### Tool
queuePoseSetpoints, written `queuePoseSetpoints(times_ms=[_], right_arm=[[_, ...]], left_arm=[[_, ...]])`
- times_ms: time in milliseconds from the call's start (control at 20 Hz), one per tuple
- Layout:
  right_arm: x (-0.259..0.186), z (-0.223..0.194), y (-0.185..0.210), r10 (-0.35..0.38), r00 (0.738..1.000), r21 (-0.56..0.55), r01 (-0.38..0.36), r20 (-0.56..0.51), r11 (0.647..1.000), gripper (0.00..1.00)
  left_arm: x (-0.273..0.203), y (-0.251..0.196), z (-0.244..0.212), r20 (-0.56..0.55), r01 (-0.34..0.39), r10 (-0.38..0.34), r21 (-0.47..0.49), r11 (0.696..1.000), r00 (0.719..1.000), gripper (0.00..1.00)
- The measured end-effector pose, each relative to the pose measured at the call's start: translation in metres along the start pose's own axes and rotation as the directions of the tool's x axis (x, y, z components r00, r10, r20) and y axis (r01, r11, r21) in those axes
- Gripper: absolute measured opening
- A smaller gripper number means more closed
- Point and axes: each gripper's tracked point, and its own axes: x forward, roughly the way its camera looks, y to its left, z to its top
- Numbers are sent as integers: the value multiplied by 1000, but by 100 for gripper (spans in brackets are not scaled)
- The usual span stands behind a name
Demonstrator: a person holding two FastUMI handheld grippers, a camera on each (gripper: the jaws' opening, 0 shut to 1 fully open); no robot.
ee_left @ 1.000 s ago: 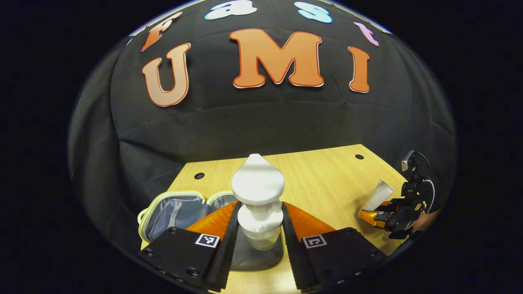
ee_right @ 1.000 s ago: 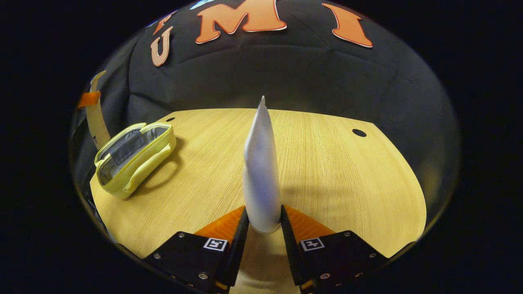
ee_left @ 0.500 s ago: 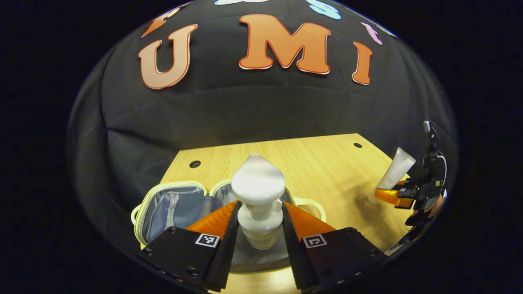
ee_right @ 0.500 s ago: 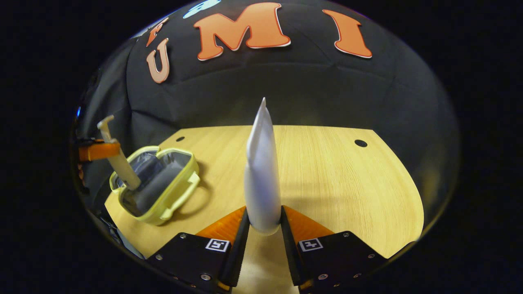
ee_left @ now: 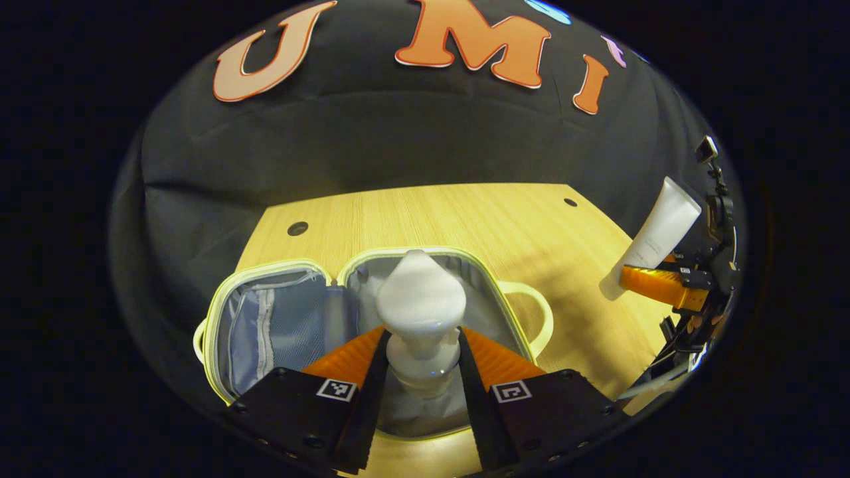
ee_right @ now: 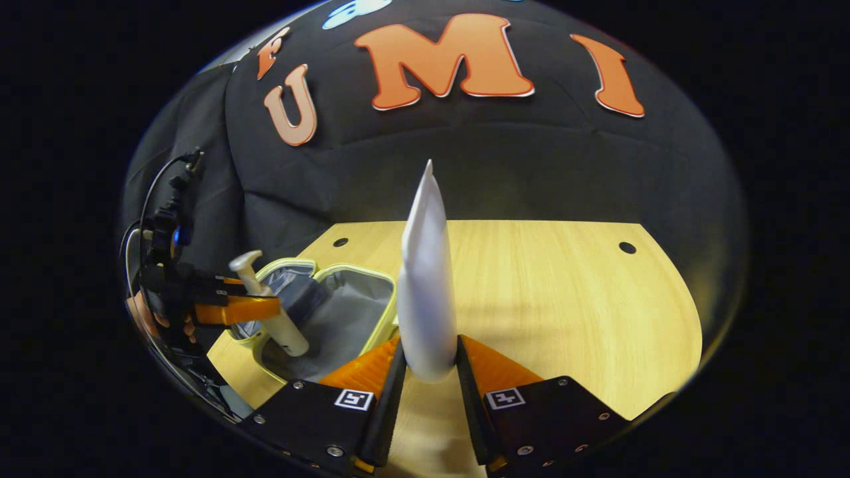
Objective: First open the suitcase, pack the skin care products into it, and then close the suitcase.
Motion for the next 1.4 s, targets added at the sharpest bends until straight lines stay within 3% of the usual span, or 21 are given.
queuePoseSetpoints(times_ms=[350, 550, 750, 1000, 1050, 1100, 1250, 1400], right_arm=[[21, -17, 68, 38, 996, 19, -37, -79, 999, 48], [33, -25, 86, 20, 993, 40, -16, -115, 999, 48], [43, -35, 98, 28, 986, 55, -19, -162, 998, 48], [60, -50, 108, 73, 969, 65, -59, -237, 996, 47], [63, -54, 110, 88, 964, 72, -72, -251, 995, 43], [67, -57, 112, 103, 958, 79, -84, -268, 993, 48], [72, -70, 116, 141, 936, 110, -111, -323, 988, 48], [82, -76, 119, 163, 917, 135, -122, -363, 983, 48]], left_arm=[[29, 10, -33, -166, 76, -76, -6, 997, 983, 59], [41, 10, -18, -204, 102, -95, 24, 994, 974, 60], [67, 16, -11, -228, 63, -54, 32, 998, 972, 61], [96, 32, -31, -256, -3, -16, -74, 997, 967, 58], [97, 33, -34, -256, -6, -20, -99, 995, 966, 60], [95, 32, -34, -244, -3, -26, -119, 993, 970, 60], [96, 34, -27, -185, 3, -30, -147, 989, 982, 64], [81, 37, -22, -154, -21, -4, -159, 987, 988, 76]])
